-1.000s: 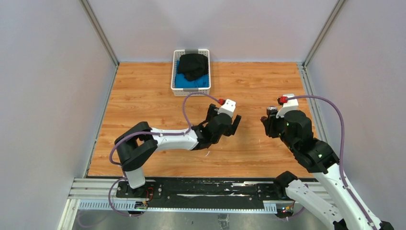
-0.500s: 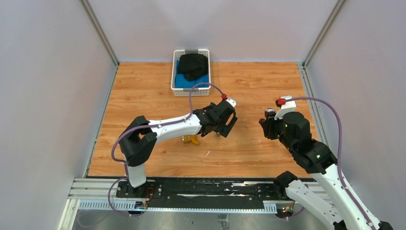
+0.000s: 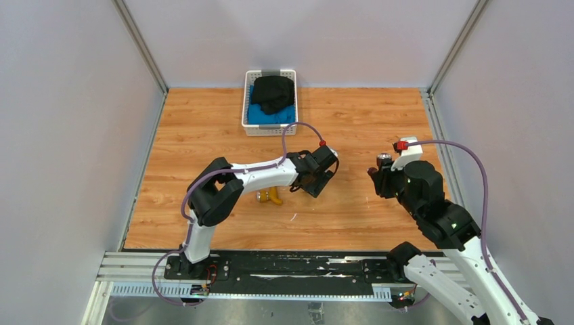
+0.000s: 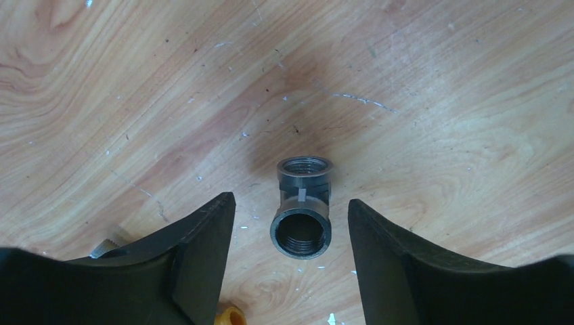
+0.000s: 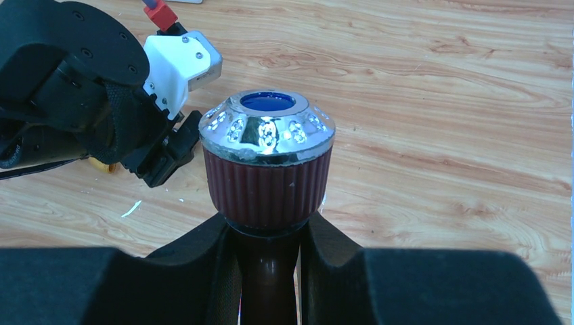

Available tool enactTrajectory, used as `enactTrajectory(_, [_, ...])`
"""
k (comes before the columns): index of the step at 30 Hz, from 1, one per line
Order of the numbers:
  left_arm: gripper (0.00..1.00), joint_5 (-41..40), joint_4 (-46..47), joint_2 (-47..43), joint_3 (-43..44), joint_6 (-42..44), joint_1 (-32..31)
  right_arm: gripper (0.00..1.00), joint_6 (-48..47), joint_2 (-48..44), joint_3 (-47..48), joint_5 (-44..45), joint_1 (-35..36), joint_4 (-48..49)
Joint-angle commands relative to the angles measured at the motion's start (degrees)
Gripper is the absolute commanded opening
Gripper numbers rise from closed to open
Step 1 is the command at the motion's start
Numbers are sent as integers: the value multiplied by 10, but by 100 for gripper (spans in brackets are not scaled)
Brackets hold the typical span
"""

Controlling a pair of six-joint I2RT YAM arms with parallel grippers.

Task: Install the water faucets
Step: Pick up the adaptor at the center of the board.

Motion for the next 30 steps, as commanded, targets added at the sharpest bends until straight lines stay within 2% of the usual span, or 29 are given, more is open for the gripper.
enactTrajectory(1, [64, 19, -3, 4, 13, 2, 7, 0, 4, 0, 6, 4, -9, -5])
enactTrajectory(8, [49, 22, -11, 6, 19, 10, 8, 0, 5, 4, 9, 1, -9, -5])
enactTrajectory(17, [47, 46, 0, 15, 21, 12, 9, 0, 6, -3, 12, 3, -9, -9])
enactTrajectory(20, [39, 48, -2, 21, 25, 13, 9, 0, 5, -4, 14, 5, -9, -14])
enactTrajectory(27, [32, 54, 5, 18, 24, 13, 9, 0, 6, -8, 16, 8, -9, -22])
enactTrajectory(30, [16, 51, 4, 19, 27, 14, 9, 0, 6, -9, 15, 6, -9, -21])
